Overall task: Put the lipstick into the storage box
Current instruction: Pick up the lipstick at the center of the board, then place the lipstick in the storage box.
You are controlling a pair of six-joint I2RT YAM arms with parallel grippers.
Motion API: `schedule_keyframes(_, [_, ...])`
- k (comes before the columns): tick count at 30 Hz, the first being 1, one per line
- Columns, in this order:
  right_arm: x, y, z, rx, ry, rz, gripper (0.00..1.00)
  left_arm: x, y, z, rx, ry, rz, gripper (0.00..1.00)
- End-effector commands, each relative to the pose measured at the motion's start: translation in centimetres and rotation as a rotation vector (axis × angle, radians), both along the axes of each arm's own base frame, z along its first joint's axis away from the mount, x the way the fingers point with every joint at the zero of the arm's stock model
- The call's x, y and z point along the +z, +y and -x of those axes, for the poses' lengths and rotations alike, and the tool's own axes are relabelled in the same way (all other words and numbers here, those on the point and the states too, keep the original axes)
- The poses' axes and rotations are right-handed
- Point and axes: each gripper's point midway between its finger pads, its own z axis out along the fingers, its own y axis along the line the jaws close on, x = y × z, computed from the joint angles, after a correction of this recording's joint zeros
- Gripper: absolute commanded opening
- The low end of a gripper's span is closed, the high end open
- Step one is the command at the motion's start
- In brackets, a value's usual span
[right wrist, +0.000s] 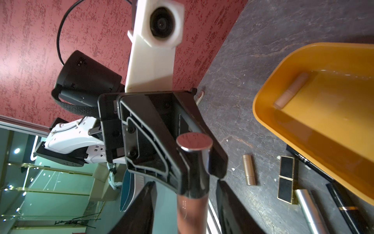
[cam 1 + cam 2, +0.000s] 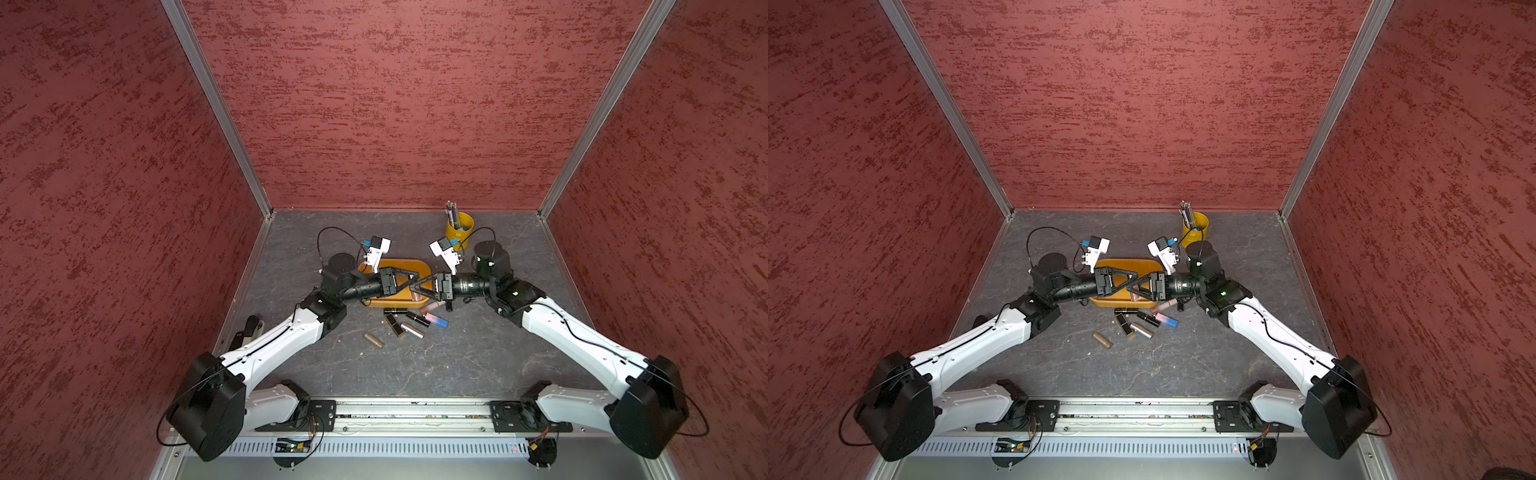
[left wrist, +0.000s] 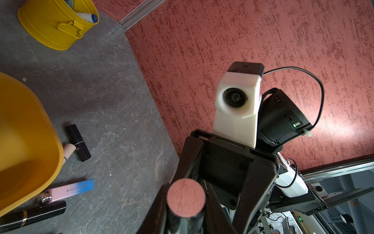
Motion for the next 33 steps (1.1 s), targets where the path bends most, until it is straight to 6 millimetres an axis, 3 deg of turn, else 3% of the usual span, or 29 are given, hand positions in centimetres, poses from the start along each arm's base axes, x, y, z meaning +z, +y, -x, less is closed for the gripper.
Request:
schedule_keyframes(1, [0.3,-0.2,-0.5,-0.029,-0.032,-0.001,0.59,0.4,0.4,-0.2,0.014,-0.022,-0.013,0.11])
schedule_keyframes(8, [-0.2,-0.7,-0.4,-0.045,-0.035,0.026,0.64,-0.5,1.2,-0.6,0.052,0.002,-0.068,0.11])
schedule_keyframes(14, [-1.6,-1.5,-0.9,-0.104,-0.035,0.096,0.65,-3.3,3.7,-2.4,0.163,0.071,-0.297,0.11])
schedule_keyframes(21, [-4.3,-2.3,-1.9,-0.147,-0.032,0.220,0.65,-6.2,6.4,-5.9,0.240,0.118,-0.589,0.11])
schedule_keyframes(33, [-7.8,-5.1,-2.1,-0.244,-0.025,0.395,0.65,-11.3,8.2,-12.4,0.266,0.154,-0.948,0.10])
